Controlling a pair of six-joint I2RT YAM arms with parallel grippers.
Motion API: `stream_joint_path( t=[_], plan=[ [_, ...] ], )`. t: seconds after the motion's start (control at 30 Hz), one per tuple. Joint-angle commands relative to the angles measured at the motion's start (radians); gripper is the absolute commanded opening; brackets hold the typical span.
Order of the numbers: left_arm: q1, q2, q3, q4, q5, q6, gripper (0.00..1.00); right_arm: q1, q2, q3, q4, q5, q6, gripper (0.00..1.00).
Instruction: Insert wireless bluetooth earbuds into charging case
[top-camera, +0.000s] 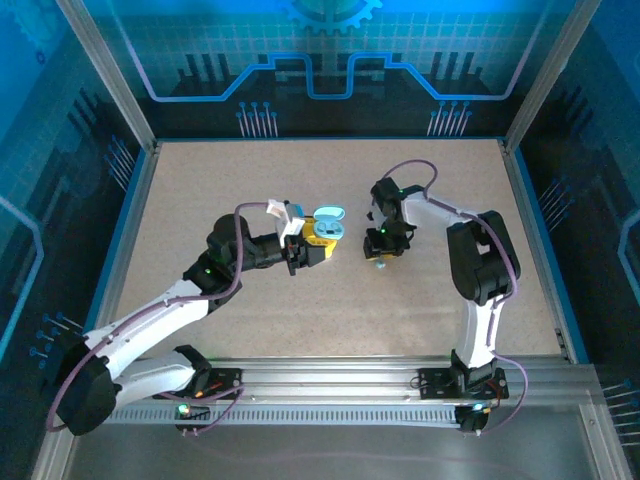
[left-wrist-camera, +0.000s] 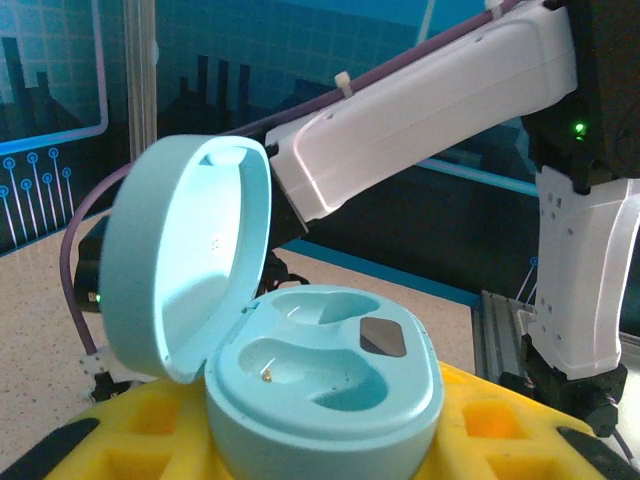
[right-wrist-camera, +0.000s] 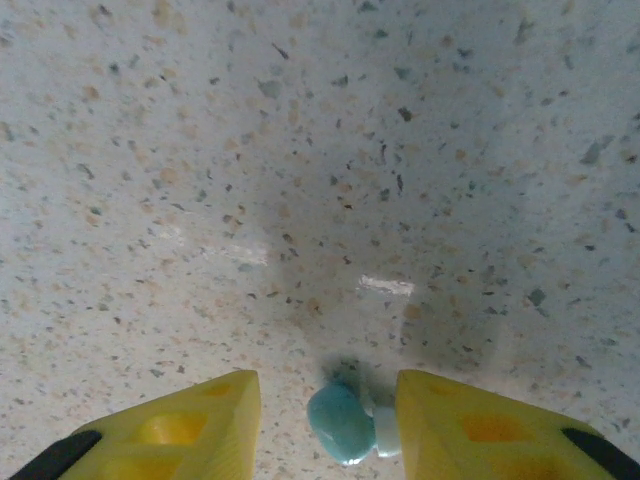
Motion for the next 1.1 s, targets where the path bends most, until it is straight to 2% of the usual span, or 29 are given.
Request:
stream_joint_path(
  t=[0.0,0.4,1.07],
  plan=[
    [-0.008,-0.024,-0.011,0.001,-0.014,0.005,0.37,0.014,0.027,0.015,-0.035,-0.028,-0.024,0.41],
    [-0.009,-0.022,-0.009,0.0,-0.012,0.002,0.37,0.028,-0.031,-0.036,-0.034,-0.138,-0.024,0.35],
    [-0.01,-0.029,-0.016,-0.003,-0.018,0.005,0.37,0.112,-0.044,0.011,-0.058,-0.223,0.006,0.37]
  ],
)
